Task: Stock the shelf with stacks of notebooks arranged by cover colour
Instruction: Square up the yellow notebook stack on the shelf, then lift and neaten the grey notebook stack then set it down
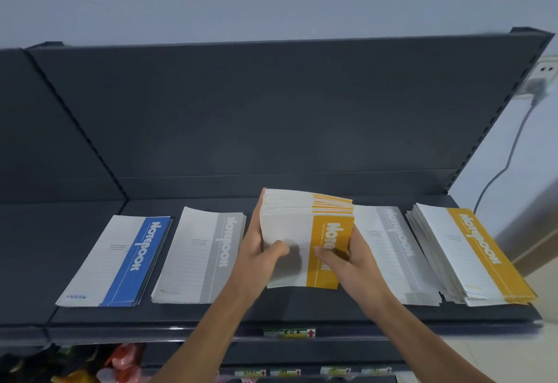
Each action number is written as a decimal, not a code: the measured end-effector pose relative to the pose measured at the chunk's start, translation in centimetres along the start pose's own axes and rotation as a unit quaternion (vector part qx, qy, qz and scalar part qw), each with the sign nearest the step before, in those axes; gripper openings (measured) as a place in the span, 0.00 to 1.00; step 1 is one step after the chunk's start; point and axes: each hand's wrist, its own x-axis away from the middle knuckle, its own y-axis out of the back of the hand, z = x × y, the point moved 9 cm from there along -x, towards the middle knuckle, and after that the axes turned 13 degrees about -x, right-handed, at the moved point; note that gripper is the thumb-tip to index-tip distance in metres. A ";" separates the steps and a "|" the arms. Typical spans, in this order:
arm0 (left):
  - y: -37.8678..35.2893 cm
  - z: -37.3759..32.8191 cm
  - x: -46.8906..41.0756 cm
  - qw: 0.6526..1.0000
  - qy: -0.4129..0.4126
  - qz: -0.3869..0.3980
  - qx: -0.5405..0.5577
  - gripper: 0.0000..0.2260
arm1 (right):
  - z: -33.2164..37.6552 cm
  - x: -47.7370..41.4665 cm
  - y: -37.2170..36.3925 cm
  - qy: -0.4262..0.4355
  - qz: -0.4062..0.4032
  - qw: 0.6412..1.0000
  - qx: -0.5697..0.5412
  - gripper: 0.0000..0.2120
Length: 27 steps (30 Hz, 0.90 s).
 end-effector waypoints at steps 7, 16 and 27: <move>-0.7 2.1 0.9 0.997 0.055 0.008 -0.061 0.24 | -1.5 -0.4 -0.5 -0.033 0.039 0.997 0.063 0.18; 1.6 3.4 -3.0 0.941 0.171 -0.077 -0.281 0.14 | -1.3 -4.0 1.2 -0.084 -0.072 0.974 0.197 0.07; 1.2 7.1 -4.2 0.906 0.224 -0.068 -0.351 0.15 | -5.3 -7.9 0.4 -0.167 -0.019 0.922 0.350 0.08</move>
